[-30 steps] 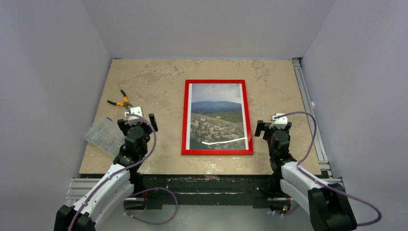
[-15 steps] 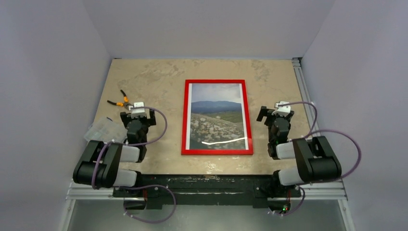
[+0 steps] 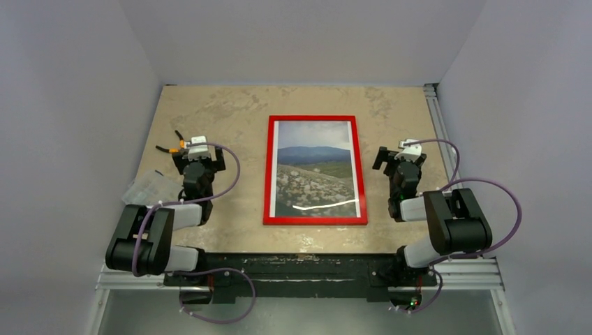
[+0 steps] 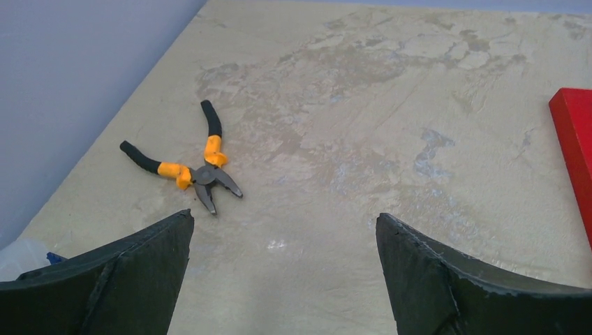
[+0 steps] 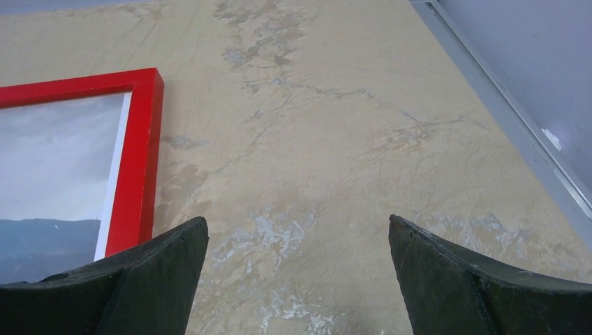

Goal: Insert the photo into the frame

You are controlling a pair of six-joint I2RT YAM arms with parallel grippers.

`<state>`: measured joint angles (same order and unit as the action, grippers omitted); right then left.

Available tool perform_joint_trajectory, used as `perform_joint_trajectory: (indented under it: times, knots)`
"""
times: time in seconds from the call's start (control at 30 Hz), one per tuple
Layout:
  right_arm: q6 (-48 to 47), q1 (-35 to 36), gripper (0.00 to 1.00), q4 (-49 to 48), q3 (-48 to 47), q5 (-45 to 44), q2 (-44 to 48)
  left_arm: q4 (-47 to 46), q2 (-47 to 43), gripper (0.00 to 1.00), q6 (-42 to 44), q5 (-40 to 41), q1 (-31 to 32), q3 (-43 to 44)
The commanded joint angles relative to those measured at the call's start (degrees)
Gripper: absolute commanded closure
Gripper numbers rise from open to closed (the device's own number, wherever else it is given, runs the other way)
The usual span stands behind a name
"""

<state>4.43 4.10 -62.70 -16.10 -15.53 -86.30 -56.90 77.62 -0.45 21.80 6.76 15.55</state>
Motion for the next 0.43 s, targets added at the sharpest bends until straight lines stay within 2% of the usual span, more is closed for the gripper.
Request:
perform_joint_trajectory:
  times: [0.0, 0.4]
  knots:
    - [-0.4, -0.1, 0.01, -2.1, -0.8, -0.8, 0.1, 0.7, 0.5, 0.00, -1.3, -0.8, -0.4, 1.1]
    - [-0.5, -0.1, 0.01, -2.3, -0.8, -0.8, 0.1, 0.3, 0.6, 0.00, -1.2, -0.9, -0.4, 1.1]
